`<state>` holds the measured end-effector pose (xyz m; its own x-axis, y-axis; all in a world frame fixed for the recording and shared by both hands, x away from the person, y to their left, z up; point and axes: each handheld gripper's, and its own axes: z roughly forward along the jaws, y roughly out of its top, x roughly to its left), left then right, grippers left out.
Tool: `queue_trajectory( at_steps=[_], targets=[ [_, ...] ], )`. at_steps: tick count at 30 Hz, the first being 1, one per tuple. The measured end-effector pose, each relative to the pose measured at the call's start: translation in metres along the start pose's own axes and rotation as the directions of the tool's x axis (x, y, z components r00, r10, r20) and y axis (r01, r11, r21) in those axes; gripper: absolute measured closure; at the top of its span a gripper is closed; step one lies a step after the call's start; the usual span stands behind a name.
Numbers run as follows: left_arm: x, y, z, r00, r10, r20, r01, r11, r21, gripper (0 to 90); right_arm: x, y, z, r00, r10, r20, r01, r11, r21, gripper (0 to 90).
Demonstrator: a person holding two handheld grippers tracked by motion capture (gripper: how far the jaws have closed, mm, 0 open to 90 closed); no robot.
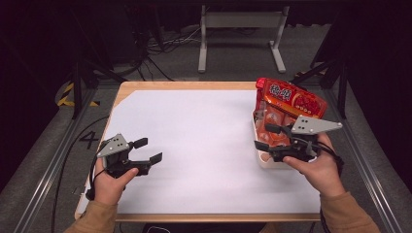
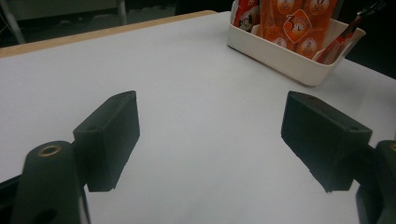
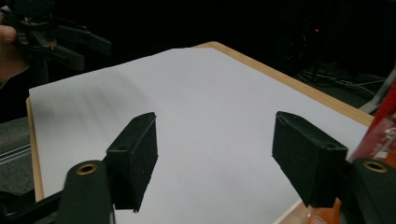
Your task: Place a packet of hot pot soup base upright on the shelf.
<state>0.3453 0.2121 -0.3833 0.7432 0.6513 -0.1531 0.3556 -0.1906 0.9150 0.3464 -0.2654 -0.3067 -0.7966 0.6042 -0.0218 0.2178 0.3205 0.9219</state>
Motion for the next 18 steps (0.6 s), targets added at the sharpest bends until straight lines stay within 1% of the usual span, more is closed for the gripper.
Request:
queue_trajectory(
  at_steps=[1,6,8,10,11,12,14,15,18],
  targets=[
    [0.001,-0.001,-0.001,0.9999,0.007,-0.009,-0.007,1.0,-0.001,20.5,0.003,-0.001,0.004,0.9999,0.013,0.005,-0.013,1.0,0.004,29.1],
    [0.006,-0.011,-0.007,0.9995,-0.011,-0.031,0.012,0.9998,0.017,20.2,0.015,-0.009,0.022,0.9978,0.043,0.05,-0.043,0.999,-0.002,23.7],
    [0.006,-0.014,-0.01,0.9994,-0.012,-0.031,0.012,0.9998,0.016,20.0,0.018,-0.012,0.028,0.9971,0.058,0.05,-0.057,0.998,-0.014,21.2],
    [0.006,-0.017,-0.011,0.9994,-0.015,-0.031,0.015,0.9998,0.014,19.7,0.021,-0.017,0.034,0.9969,0.06,0.052,-0.058,0.998,-0.022,19.7],
    [0.006,-0.018,-0.013,0.9995,-0.006,-0.032,0.006,0.9999,0.012,19.7,0.023,-0.019,0.036,0.9963,0.066,0.056,-0.065,0.998,-0.025,19.4],
    [0.006,-0.019,-0.013,0.9995,-0.012,-0.03,0.012,0.9998,0.013,19.7,0.024,-0.021,0.038,0.9959,0.068,0.06,-0.066,0.997,-0.03,19.3],
    [0.009,-0.021,-0.015,0.9995,-0.007,-0.032,0.008,0.9999,0.007,19.7,0.026,-0.024,0.042,0.9958,0.068,0.06,-0.066,0.997,-0.036,18.5],
    [0.01,-0.023,-0.016,0.9995,-0.013,-0.03,0.013,0.9999,0.003,19.7,0.027,-0.027,0.045,0.9955,0.073,0.061,-0.07,0.997,-0.041,18.4],
    [0.011,-0.027,-0.017,0.9996,-0.001,-0.027,0.001,1.0,0.005,18.9,0.03,-0.035,0.052,0.9956,0.069,0.063,-0.067,0.997,-0.044,17.9]
  ],
)
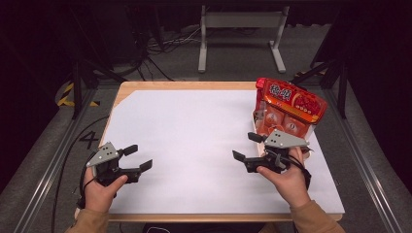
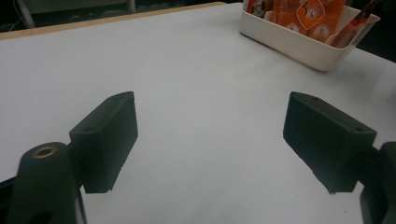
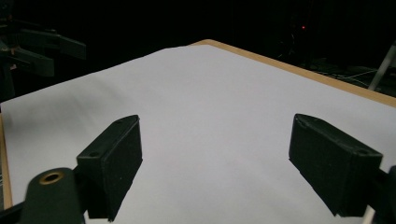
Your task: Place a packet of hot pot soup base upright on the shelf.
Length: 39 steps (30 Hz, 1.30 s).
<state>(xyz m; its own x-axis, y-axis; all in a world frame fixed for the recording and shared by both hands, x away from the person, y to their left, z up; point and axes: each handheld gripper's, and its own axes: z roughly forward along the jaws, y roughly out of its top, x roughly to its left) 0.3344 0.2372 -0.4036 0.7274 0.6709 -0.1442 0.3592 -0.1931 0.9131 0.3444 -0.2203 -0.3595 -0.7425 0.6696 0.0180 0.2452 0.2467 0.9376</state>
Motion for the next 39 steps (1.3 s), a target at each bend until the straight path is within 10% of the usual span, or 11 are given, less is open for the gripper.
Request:
queue_trajectory(
  at_steps=[14,24,39],
  targets=[
    [0.005,-0.015,0.001,0.9996,0.01,0.025,-0.011,0.9998,0.017,15.5,0.01,-0.033,0.02,1.0,0.004,-0.002,-0.004,0.998,-0.064,18.1],
    [0.01,-0.028,0.006,0.9985,-0.032,0.044,0.031,0.9994,0.013,13.3,0.01,-0.058,0.035,0.9995,-0.015,0.026,0.015,1.0,0.003,18.0],
    [0.014,-0.041,0.008,0.999,0.026,0.036,-0.027,0.9989,0.038,6.6,0.005,-0.073,0.044,0.9985,-0.027,0.047,0.025,0.999,0.04,18.0]
  ],
)
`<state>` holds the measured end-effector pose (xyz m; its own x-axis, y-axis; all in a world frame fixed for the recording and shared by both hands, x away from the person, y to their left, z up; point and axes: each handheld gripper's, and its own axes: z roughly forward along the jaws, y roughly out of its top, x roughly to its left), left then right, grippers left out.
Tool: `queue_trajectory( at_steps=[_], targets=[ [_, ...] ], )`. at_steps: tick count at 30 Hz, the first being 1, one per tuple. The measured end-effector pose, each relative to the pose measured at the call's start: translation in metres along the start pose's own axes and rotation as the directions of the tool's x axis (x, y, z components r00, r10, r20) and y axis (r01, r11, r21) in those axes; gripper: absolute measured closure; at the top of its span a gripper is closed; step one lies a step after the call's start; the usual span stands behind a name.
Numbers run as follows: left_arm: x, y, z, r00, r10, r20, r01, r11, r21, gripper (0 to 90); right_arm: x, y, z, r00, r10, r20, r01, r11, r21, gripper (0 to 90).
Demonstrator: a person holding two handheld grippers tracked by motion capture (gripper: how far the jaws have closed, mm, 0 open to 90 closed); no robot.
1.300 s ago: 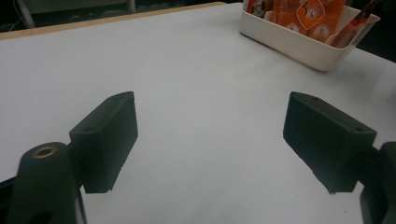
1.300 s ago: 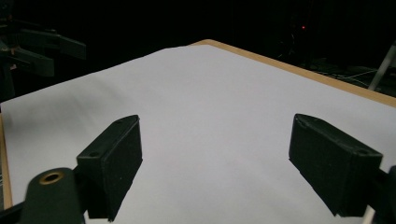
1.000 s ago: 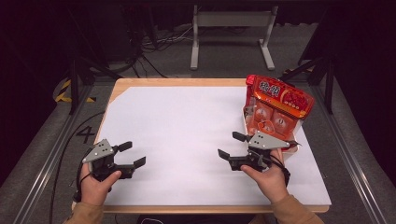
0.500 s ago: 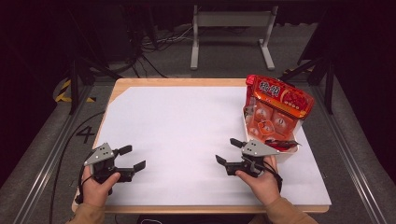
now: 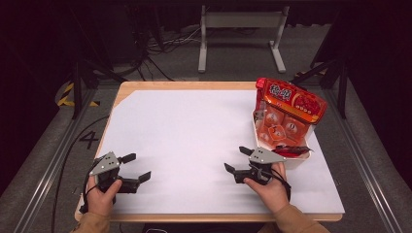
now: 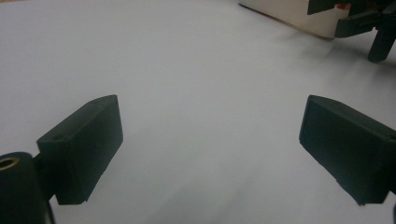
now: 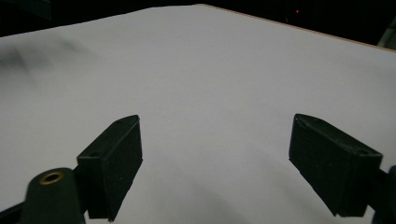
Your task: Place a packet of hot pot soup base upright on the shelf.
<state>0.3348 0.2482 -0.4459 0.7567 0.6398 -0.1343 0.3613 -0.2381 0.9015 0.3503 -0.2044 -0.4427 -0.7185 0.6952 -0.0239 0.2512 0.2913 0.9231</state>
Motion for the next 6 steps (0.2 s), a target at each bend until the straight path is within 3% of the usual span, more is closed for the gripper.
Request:
queue_trajectory(
  at_steps=[6],
  targets=[
    [-0.0007,0.0,-0.0001,0.9998,0.02,-0.005,-0.02,0.9998,0.007,5.8,0.0013,0.0012,-0.0001,1.0,-0.001,-0.007,0.001,1.0,-0.011,17.3]
  ],
)
